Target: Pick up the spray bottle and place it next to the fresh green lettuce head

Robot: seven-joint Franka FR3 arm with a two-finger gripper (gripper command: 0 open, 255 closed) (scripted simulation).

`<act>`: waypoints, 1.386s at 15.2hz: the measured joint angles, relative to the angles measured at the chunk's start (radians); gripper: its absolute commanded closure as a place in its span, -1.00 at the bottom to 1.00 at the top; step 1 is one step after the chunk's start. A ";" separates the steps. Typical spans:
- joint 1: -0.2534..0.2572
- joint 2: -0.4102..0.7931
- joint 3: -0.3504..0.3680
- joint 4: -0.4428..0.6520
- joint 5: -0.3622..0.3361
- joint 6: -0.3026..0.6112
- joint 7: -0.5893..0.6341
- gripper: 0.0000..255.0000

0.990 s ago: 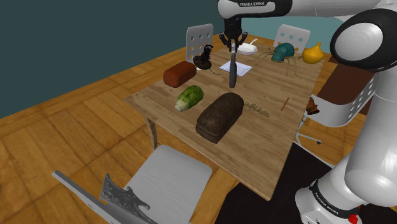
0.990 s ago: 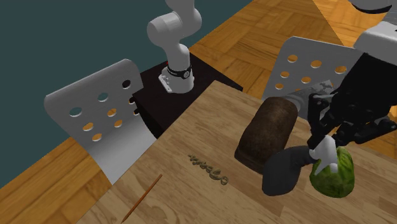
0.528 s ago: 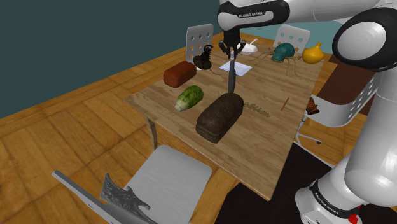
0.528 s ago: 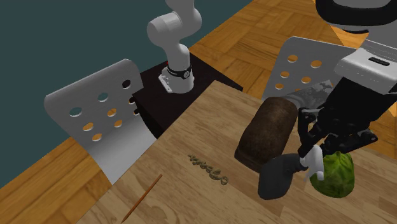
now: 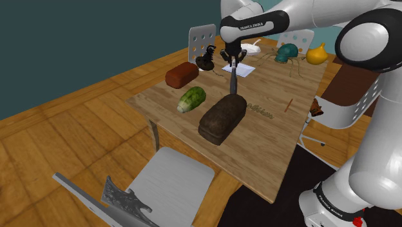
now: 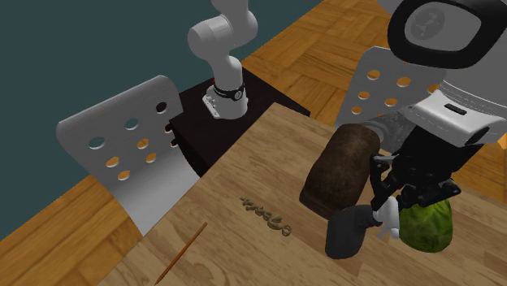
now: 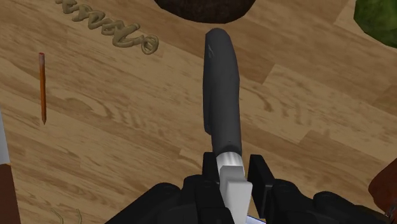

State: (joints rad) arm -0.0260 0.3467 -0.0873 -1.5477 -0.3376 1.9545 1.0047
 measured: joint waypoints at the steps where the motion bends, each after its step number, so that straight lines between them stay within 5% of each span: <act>1: 0.000 0.003 0.000 -0.009 -0.001 0.011 0.004 1.00; 13: -0.002 0.021 -0.002 -0.064 -0.010 0.082 0.028 1.00; 14: -0.002 0.021 -0.002 -0.064 -0.010 0.082 0.028 -1.00; 21: 0.000 0.015 -0.001 -0.058 -0.009 0.070 0.025 -1.00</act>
State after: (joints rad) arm -0.0262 0.3620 -0.0886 -1.6057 -0.3467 2.0245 1.0302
